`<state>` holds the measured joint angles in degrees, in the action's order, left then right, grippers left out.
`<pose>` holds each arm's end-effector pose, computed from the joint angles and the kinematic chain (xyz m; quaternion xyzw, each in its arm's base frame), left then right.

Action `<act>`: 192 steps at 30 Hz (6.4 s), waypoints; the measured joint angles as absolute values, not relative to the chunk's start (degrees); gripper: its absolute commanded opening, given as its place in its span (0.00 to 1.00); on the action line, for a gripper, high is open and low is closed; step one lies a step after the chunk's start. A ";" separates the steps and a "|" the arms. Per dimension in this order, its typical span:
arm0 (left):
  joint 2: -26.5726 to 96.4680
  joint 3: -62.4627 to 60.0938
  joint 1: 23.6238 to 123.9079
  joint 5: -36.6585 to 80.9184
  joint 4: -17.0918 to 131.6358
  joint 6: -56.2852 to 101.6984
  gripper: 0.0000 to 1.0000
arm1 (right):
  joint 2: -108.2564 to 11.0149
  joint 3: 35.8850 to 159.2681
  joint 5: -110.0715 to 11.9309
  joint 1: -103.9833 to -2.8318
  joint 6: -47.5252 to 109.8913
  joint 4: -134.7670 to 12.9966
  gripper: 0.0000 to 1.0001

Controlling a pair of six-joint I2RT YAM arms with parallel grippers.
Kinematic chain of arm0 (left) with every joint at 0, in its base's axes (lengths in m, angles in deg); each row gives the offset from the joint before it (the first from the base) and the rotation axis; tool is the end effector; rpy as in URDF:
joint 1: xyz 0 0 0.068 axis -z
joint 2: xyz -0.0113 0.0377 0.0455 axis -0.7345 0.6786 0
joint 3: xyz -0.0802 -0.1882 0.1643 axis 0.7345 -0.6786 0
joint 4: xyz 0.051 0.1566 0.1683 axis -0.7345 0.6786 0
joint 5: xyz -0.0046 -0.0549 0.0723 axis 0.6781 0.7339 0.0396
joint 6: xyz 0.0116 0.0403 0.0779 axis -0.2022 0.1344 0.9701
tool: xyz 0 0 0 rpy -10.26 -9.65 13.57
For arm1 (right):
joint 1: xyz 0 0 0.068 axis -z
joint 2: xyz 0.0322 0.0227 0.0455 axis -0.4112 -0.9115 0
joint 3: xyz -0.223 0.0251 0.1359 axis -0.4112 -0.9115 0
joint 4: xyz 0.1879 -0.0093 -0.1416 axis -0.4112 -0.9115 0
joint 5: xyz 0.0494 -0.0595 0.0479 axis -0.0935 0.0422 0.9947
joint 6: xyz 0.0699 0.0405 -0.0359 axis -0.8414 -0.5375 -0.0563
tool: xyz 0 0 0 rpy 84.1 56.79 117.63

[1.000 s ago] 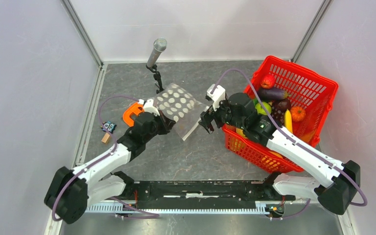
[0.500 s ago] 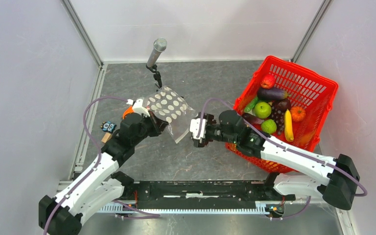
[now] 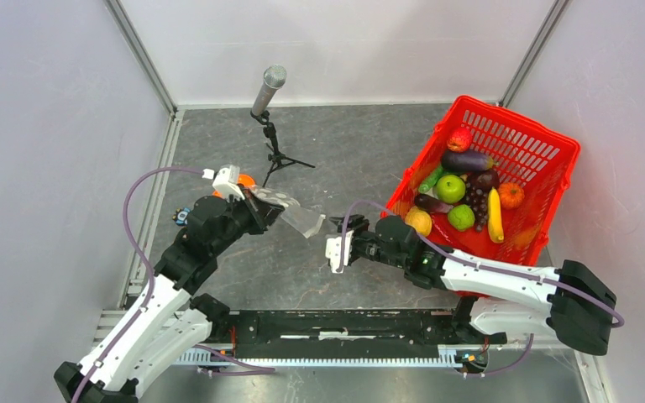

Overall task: Place the food in the zip-top bag and seal the zipper
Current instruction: Open the zipper of the food storage bag.

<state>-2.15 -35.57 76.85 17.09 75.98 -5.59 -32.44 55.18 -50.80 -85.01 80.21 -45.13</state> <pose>0.1584 -0.0950 0.2836 -0.0555 0.8025 -0.3568 0.4750 0.1273 0.2436 0.2366 -0.6452 0.4743 0.1369 0.5831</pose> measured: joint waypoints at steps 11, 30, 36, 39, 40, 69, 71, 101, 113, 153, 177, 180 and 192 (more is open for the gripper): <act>-5.39 -35.46 76.85 17.60 80.65 -6.12 0.02 | -36.20 55.35 -50.91 -84.97 80.24 -39.45 0.55; -5.37 -35.46 76.85 17.46 80.81 -6.51 0.02 | -44.42 55.77 -52.09 -86.06 74.51 -29.81 0.33; -5.32 -35.46 76.85 17.49 80.85 -6.51 0.02 | -48.38 55.77 -54.56 -86.06 74.27 -24.11 0.25; -5.32 -35.46 76.85 17.55 81.11 -6.51 0.02 | -49.93 55.72 -55.32 -86.06 73.83 -20.67 0.21; -5.32 -35.46 76.85 17.60 81.33 -6.51 0.02 | -50.43 55.61 -55.63 -86.06 73.61 -19.34 0.15; -6.57 -24.80 77.31 23.56 85.31 9.21 0.93 | -44.64 76.81 -51.85 -73.03 10.97 -51.56 0.00; -5.04 -25.10 78.16 24.11 85.48 9.64 0.91 | -45.23 77.47 -51.08 -73.16 8.76 -54.55 0.00; 8.88 -33.24 104.78 -11.50 71.76 17.14 0.79 | -45.49 79.11 -53.57 -72.90 -2.78 -59.93 0.00; 10.26 -33.45 104.89 -14.53 65.16 17.51 0.77 | -44.16 78.69 -54.19 -72.90 -2.75 -59.93 0.00; 17.43 -35.62 112.19 -33.66 63.12 18.98 0.75 | -43.79 78.93 -57.88 -72.90 -3.32 -60.78 0.00; 15.94 -40.93 106.58 -29.24 57.83 20.66 0.19 | -43.79 79.15 -55.21 -72.90 0.13 -65.44 0.00; 15.94 -40.89 105.42 -27.19 58.12 20.64 0.04 | -43.83 79.24 -55.04 -72.90 1.77 -66.95 0.00; 12.01 -31.14 103.95 -26.58 72.09 18.60 0.02 | -47.83 84.46 -54.78 -72.90 11.34 -77.48 0.00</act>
